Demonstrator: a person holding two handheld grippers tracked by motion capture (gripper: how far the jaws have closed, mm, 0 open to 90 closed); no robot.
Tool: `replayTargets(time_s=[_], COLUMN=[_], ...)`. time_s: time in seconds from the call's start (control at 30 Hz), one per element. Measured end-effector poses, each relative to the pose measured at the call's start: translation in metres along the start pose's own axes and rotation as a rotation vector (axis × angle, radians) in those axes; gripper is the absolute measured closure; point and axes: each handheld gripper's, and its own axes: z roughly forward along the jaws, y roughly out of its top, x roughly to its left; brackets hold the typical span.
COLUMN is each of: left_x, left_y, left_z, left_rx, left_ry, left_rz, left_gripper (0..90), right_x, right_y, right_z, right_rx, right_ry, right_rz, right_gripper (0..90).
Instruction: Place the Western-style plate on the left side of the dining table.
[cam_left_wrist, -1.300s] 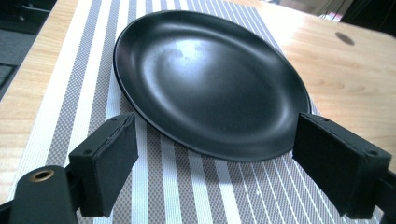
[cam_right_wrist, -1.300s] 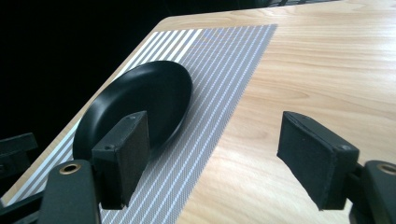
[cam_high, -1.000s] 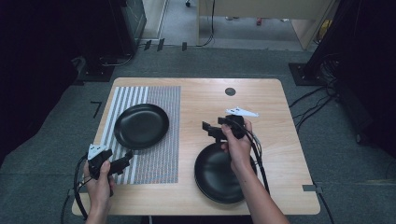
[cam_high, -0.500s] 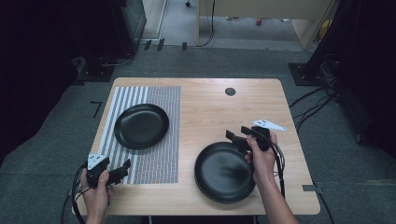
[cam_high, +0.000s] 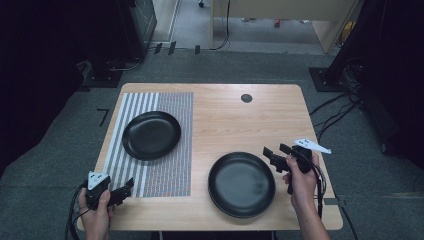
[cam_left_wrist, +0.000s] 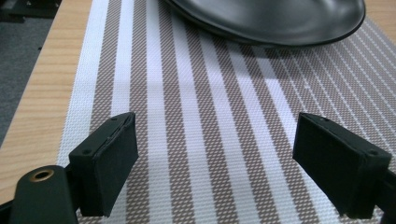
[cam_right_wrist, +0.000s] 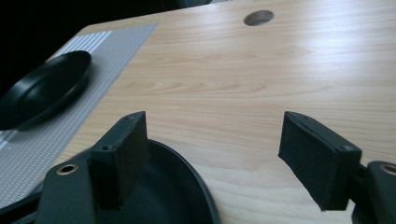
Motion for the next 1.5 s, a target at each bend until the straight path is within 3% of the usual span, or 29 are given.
replayTargets(time_s=[0.7, 1.0, 1.23, 1.5], left_x=[0.023, 0.029, 0.027, 0.024], left_y=[-0.013, -0.017, -0.018, -0.020], left_z=[-0.005, -0.008, -0.007, -0.006], left_rx=[0.032, 0.031, 0.031, 0.033], left_ry=[0.055, 0.059, 0.069, 0.088], left_rz=[0.000, 0.006, 0.038, 0.072], left_gripper=[13.8, 13.9, 13.9, 13.2], right_x=[-0.068, -0.090, -0.100, -0.098], right_y=[-0.041, -0.059, -0.070, -0.082], right_z=[-0.042, -0.057, -0.066, -0.066], right_rx=[0.021, 0.042, 0.067, 0.103], right_ry=[-0.166, -0.219, -0.261, -0.322], right_rz=[0.040, 0.072, 0.065, 0.009], right_gripper=[23.5, 23.2, 22.5, 21.9])
